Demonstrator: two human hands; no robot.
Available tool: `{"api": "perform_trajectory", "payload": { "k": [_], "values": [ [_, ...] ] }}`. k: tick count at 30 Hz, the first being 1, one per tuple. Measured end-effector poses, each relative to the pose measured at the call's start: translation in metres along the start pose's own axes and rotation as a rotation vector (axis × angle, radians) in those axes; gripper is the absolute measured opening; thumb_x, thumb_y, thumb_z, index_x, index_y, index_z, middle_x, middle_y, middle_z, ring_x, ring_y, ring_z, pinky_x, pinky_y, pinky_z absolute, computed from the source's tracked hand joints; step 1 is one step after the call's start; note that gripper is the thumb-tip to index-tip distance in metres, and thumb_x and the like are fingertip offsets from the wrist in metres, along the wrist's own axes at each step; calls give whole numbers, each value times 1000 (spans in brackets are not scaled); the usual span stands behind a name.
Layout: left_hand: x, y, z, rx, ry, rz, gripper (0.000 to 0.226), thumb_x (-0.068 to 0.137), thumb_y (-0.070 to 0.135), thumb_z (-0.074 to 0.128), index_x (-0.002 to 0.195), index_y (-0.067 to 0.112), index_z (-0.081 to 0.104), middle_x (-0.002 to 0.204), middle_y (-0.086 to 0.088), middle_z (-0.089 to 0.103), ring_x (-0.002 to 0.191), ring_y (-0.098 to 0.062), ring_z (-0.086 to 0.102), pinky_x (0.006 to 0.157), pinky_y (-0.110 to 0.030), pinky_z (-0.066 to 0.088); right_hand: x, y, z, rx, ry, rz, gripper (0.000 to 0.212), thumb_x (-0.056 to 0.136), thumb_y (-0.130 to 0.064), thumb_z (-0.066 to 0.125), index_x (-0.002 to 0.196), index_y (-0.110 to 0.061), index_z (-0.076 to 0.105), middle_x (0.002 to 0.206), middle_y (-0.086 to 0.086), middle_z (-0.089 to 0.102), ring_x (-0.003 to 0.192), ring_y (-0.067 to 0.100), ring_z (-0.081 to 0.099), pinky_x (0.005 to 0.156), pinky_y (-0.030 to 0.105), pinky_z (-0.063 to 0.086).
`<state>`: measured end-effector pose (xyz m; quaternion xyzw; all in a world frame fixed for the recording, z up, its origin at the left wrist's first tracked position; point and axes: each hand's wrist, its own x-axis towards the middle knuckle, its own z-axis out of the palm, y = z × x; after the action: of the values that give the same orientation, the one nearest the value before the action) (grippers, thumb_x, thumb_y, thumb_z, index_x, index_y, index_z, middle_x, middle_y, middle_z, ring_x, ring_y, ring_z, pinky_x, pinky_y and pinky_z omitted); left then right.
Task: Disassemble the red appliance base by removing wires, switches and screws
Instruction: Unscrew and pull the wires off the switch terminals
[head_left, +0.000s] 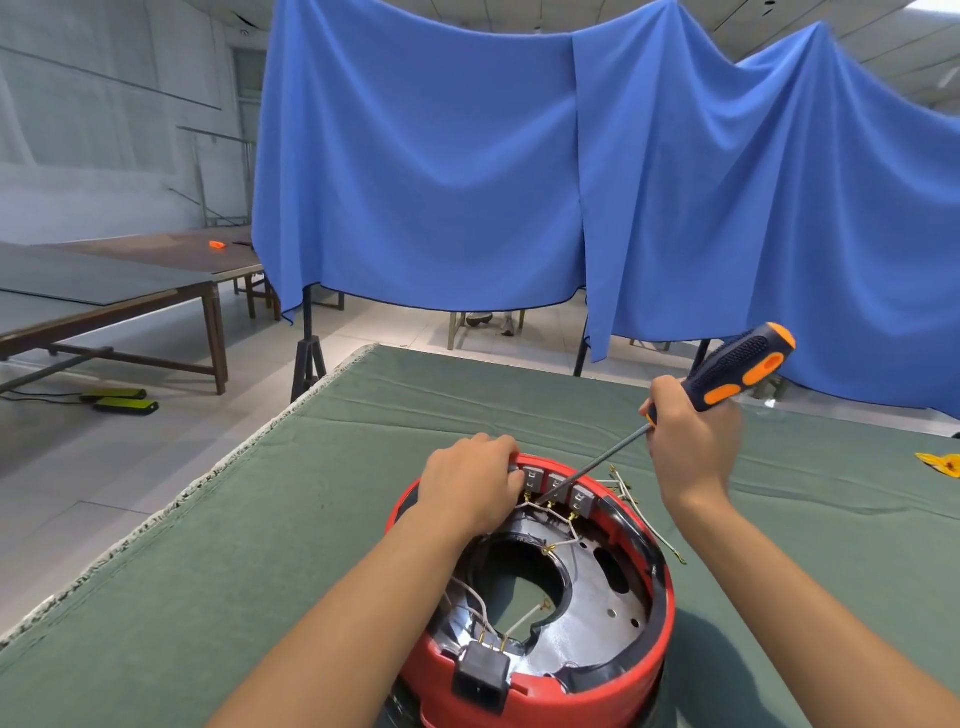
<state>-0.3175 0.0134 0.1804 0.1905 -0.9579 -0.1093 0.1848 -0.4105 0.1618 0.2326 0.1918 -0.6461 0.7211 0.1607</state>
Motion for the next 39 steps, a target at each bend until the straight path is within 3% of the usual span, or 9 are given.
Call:
{"api": "perform_trajectory", "payload": {
  "k": [5, 12, 24, 30, 35, 39],
  "values": [
    [1, -1, 5, 10, -6, 162, 39, 97, 30, 40, 136, 30, 41, 134, 2, 49, 121, -22, 41, 95, -37, 35, -14, 4, -13, 64, 13, -42, 19, 68, -16, 55, 52, -11, 46, 43, -10, 42, 45, 13, 37, 49, 30, 34],
    [2, -2, 9, 64, -38, 179, 37, 100, 35, 36, 136, 37, 39, 133, 4, 51, 120, -21, 46, 92, -36, 34, -19, 11, -23, 106, 29, -32, 18, 69, -13, 53, 54, -7, 47, 41, -9, 42, 38, 9, 37, 38, 20, 32],
    [-4, 7, 1, 231, -53, 140, 37, 101, 35, 31, 138, 37, 36, 131, 1, 52, 119, -26, 46, 87, -38, 37, -24, 34, -37, 157, 104, 106, 21, 68, -24, 57, 55, -6, 56, 41, -10, 46, 41, 4, 40, 41, 16, 35],
    [-7, 23, -8, 466, -72, 173, 25, 100, 25, 37, 125, 21, 40, 112, -9, 59, 102, -33, 56, 67, -37, 36, -19, 34, -40, 171, 78, 120, 31, 80, -8, 61, 50, -14, 56, 42, -8, 45, 41, 7, 41, 42, 22, 36],
    [-18, 31, -12, 557, -62, 107, 19, 97, 22, 42, 115, 18, 47, 109, -7, 63, 99, -31, 61, 64, -33, 32, -15, 22, -46, 220, 108, 120, 19, 69, -23, 59, 51, -15, 55, 42, -8, 46, 41, 12, 41, 45, 26, 36],
    [-23, 39, -16, 616, -42, 68, 16, 92, 19, 44, 101, 16, 57, 101, -4, 65, 92, -28, 62, 62, -31, 34, -16, 18, -49, 225, 132, 110, 21, 74, -15, 60, 54, -11, 54, 42, -9, 46, 43, 12, 41, 50, 29, 36]
  ]
}}
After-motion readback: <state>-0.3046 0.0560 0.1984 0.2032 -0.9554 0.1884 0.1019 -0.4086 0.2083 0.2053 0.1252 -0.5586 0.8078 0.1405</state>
